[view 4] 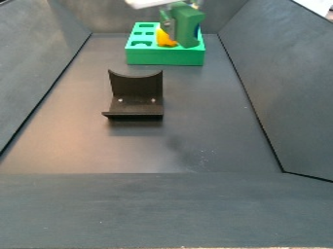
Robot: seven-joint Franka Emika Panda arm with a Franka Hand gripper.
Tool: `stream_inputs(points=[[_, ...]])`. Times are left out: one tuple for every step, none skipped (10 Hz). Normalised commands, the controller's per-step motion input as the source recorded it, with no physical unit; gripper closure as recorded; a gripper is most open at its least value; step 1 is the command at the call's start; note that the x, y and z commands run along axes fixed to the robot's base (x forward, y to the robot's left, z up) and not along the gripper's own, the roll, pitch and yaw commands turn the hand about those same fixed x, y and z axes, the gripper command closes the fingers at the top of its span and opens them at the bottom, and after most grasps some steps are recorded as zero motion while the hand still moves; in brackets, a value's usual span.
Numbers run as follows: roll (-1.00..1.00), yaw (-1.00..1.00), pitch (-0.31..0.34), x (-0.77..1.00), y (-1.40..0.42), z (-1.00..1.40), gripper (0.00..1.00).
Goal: Pick up the arch object. Move up. Place the arch object on the fixture. Regrasp the arch object. Move to above the board. Insert the arch object.
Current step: Place the arch object on the fixture.
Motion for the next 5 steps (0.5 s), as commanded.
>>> stream_inputs(points=[[0.03, -1.00, 0.023, 1.00, -0.21, -0.19, 1.00], [0.03, -1.00, 0.032, 1.00, -0.17, -0.16, 1.00], [0.04, -1.00, 0.048, 1.00, -0.13, -0.13, 1.00], [0.04, -1.00, 0.066, 1.00, -0.11, -0.11, 1.00], [0.04, -0.80, 0.089, 1.00, -0.09, -0.09, 1.00]])
